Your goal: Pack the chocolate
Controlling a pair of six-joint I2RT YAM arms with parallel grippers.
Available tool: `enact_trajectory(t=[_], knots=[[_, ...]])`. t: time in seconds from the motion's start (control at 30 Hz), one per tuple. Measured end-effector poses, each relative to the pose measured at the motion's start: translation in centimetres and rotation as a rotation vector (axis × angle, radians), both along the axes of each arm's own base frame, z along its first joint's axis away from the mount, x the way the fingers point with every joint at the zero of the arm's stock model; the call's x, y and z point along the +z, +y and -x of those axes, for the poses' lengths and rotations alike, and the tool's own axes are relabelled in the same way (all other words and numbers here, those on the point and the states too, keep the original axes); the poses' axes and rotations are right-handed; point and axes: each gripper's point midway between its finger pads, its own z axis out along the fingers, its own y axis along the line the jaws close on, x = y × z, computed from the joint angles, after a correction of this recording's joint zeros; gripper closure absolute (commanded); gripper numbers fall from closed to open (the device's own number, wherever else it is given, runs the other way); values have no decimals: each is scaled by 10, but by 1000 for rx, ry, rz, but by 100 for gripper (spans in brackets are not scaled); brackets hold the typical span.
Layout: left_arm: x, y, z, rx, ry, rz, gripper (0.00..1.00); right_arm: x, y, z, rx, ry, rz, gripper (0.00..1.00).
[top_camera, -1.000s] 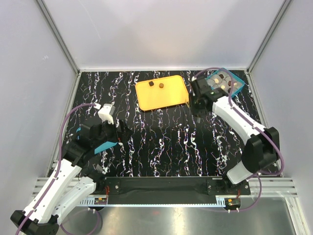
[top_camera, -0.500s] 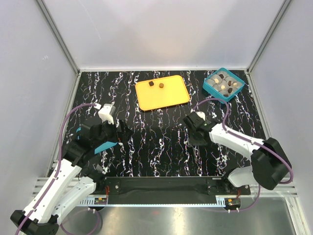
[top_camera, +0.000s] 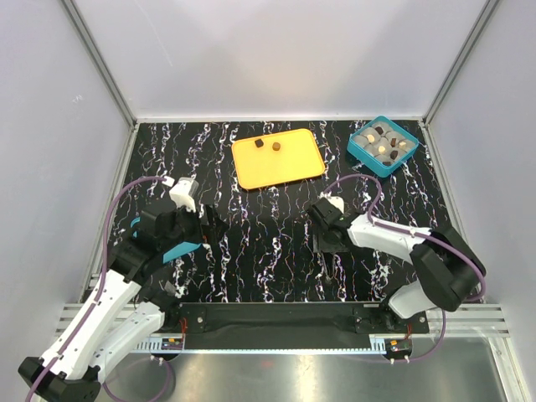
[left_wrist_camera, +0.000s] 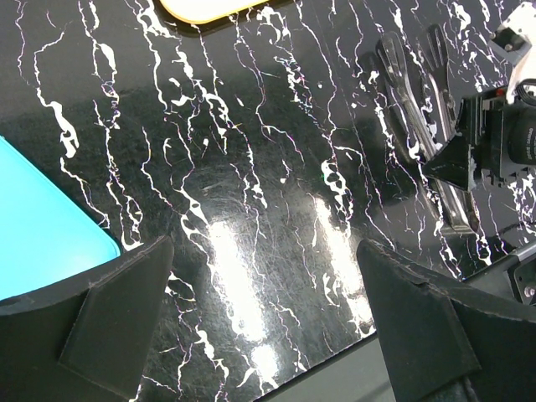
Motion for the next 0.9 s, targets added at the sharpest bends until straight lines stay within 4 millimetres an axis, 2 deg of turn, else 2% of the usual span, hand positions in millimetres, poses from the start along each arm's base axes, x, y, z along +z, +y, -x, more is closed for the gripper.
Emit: enact_trajectory(t=[0.2, 0.33, 0.4, 0.57, 0.77, 0.9], knots=[[-3, 0, -1, 3, 11, -7, 1, 0, 15, -19, 28, -42, -18, 40], [-5, 0, -2, 6, 20, -14, 1, 1, 19, -26, 37, -58, -25, 32], [-5, 0, -2, 7, 20, -14, 1, 1, 21, -28, 38, -65, -28, 26], [-7, 1, -3, 12, 23, -19, 1, 2, 22, -30, 35, -67, -31, 0], [-11, 5, -7, 37, 33, -41, 1, 10, 21, -27, 25, -52, -25, 0], [-16, 9, -9, 69, 51, -58, 1, 38, 23, -30, 24, -93, -58, 0]])
